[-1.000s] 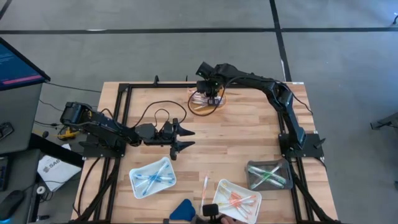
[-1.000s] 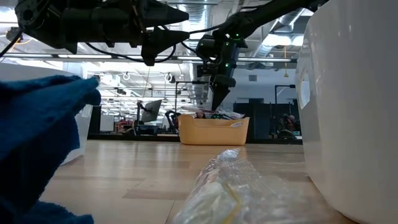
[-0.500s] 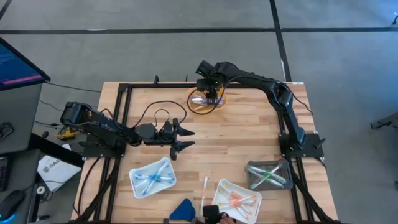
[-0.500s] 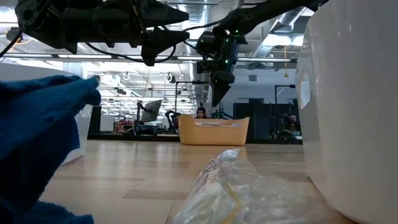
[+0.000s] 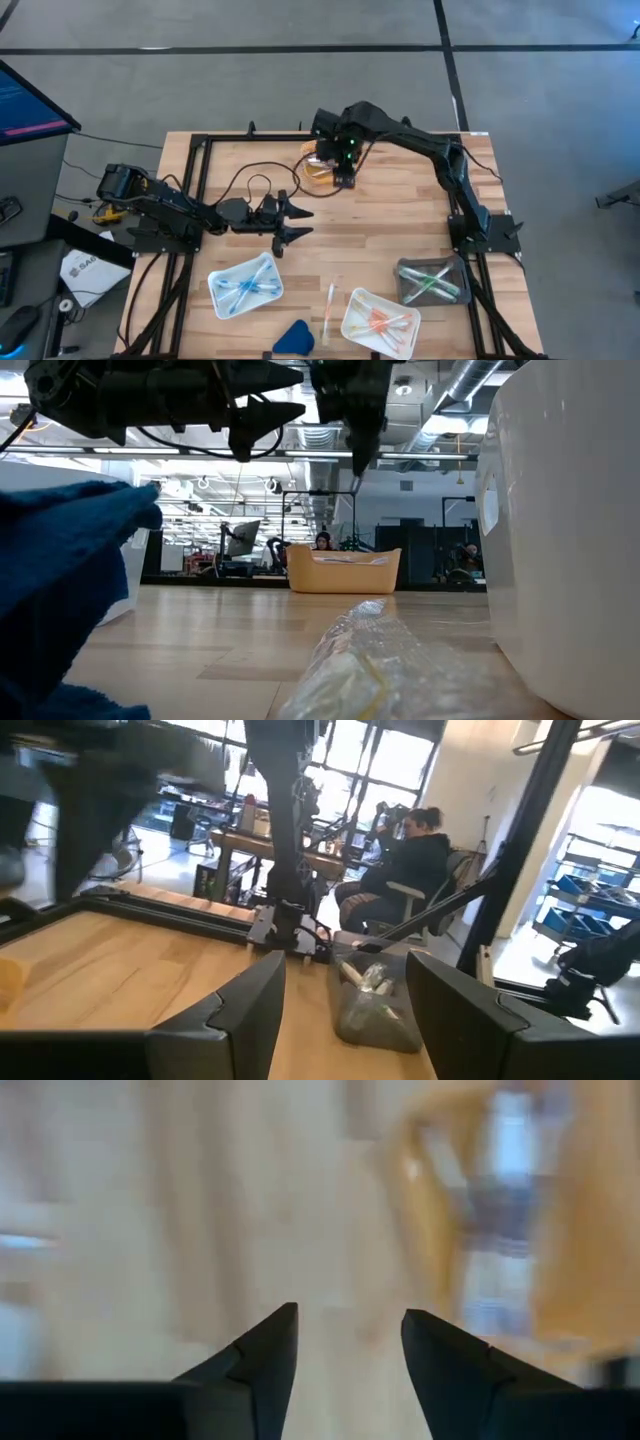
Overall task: Pick & Place Toothbrushes
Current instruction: Put the orange toothbrush into the right white bin
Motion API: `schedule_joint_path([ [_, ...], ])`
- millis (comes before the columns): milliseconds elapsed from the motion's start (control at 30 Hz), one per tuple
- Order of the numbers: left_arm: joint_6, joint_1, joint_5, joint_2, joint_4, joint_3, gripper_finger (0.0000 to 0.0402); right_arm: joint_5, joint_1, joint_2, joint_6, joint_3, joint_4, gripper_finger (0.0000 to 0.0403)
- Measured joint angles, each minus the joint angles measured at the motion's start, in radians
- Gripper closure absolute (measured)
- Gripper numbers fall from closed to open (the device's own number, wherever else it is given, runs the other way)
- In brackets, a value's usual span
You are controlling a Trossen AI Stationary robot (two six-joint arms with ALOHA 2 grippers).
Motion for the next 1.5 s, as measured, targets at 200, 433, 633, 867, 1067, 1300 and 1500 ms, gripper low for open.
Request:
schedule_joint_path([
  [200, -0.001, 0.000, 0.022, -0.003, 0.007, 0.001, 0.0198, -0.147, 0.150, -0.047, 0.107, -0.001, -0.004, 0.0241],
  [433, 0.000, 0.000, 0.073, -0.026, 0.015, 0.002, 0.0198, -0.148, 0.348, -0.054, 0.219, -0.002, -0.004, 0.0252],
  [633, -0.007, 0.000, 0.119, -0.029, 0.015, 0.002, 0.0198, -0.146, 0.518, -0.054, 0.295, -0.003, -0.004, 0.0259],
  [867, -0.019, 0.000, 0.147, -0.049, 0.012, 0.002, 0.0198, -0.088, 0.692, -0.054, 0.366, -0.003, -0.003, 0.0275],
  [1067, -0.045, -0.004, 0.243, -0.109, 0.015, 0.002, 0.0198, 0.038, 0.820, -0.046, 0.261, -0.032, 0.056, 0.0282],
  [1300, -0.044, -0.057, 0.285, -0.193, 0.016, 0.002, 0.0198, 0.190, 0.877, -0.047, 0.026, -0.144, 0.280, 0.0282],
  [1500, -0.042, -0.107, 0.285, -0.227, 0.017, 0.002, 0.0198, 0.196, 0.861, -0.044, -0.029, -0.228, 0.494, 0.0282],
])
